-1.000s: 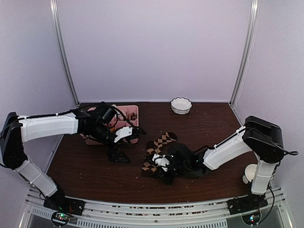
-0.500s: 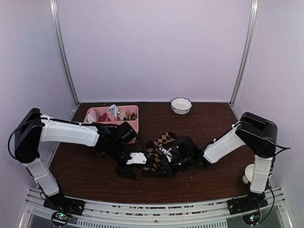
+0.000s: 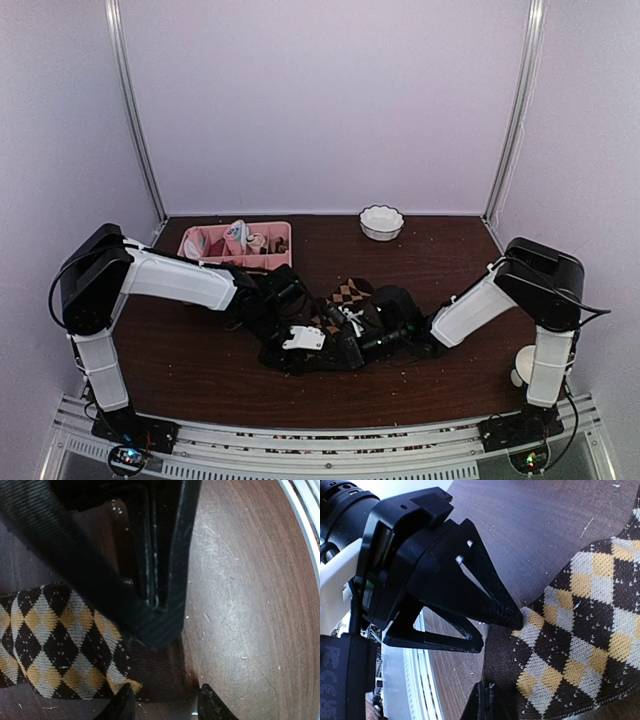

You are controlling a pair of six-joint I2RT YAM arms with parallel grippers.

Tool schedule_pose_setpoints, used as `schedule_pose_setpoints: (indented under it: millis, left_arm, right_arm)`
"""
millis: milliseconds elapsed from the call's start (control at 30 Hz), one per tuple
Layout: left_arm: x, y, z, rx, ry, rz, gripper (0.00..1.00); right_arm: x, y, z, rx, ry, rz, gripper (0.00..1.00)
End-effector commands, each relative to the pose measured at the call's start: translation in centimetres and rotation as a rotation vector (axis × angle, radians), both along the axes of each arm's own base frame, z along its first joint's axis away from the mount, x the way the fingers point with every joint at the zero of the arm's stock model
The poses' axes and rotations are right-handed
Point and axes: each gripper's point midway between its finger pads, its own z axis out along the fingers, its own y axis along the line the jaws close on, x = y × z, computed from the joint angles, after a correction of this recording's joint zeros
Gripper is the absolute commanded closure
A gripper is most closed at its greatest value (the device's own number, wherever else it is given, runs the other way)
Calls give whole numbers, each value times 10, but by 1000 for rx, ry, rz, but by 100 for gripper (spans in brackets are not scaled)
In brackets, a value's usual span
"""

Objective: Roll the socks
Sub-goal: Roll the sock at the center of the board.

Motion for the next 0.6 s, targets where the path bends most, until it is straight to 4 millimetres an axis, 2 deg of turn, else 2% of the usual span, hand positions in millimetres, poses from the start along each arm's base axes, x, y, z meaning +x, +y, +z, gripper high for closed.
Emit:
schedule_pose_setpoints:
  millis: [0,233,433,567]
  left_arm:
    - [1,-14,4,-28,-13,-15,56]
    - [-4,-15,2,-18,-9,-16,57]
    - [-1,-11,-5,15,-12,12,80]
    - [-4,-9,-2,17,4,14,84]
  right_arm:
    - [2,-2,-2,15,11,-13,100]
    - [4,-3,-2,32,25,-40,100]
    - [5,-5,-6,26,26,-49,100]
    - [5,-6,-10,21,32,-57,100]
